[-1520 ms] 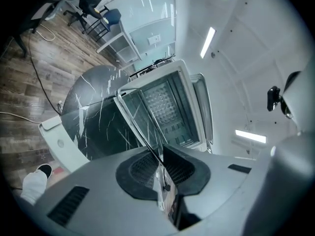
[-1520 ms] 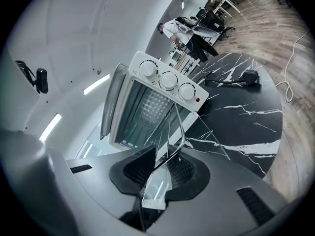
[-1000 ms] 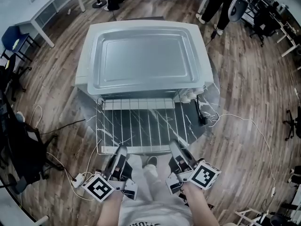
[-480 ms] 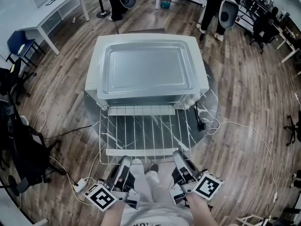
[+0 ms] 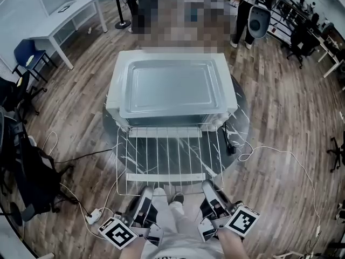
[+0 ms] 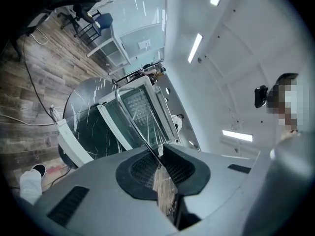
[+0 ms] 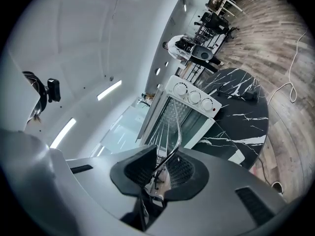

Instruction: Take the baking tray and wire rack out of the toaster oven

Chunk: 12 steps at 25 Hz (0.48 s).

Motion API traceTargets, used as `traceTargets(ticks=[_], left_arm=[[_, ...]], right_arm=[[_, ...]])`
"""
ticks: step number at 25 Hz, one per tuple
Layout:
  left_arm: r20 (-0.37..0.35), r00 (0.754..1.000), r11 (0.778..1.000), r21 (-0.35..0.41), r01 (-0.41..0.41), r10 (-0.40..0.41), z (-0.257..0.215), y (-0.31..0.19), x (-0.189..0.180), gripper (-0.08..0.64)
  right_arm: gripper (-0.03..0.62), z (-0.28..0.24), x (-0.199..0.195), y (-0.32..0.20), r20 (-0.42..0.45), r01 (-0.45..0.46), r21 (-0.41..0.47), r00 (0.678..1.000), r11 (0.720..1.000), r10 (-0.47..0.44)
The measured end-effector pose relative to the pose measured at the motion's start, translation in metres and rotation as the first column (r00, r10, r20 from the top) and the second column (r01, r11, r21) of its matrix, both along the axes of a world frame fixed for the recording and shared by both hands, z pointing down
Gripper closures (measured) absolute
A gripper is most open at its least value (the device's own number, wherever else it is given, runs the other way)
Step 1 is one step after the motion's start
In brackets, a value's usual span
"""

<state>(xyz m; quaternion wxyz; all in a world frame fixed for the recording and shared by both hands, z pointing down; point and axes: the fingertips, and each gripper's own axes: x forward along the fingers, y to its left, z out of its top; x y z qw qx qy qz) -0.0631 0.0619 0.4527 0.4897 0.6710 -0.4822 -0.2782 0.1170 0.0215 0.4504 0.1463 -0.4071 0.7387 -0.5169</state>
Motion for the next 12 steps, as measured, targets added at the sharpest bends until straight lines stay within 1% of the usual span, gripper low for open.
traceTargets(ticks=[12], left_arm=[[0.001,1.0,0.999,0.038,-0.014,0.014,-0.029,0.009,0.006,0.529]], right_arm=[[0.545,-0.03,0.006,0.011,0.024,-0.002,0.045,1.0,0.999,0.0]])
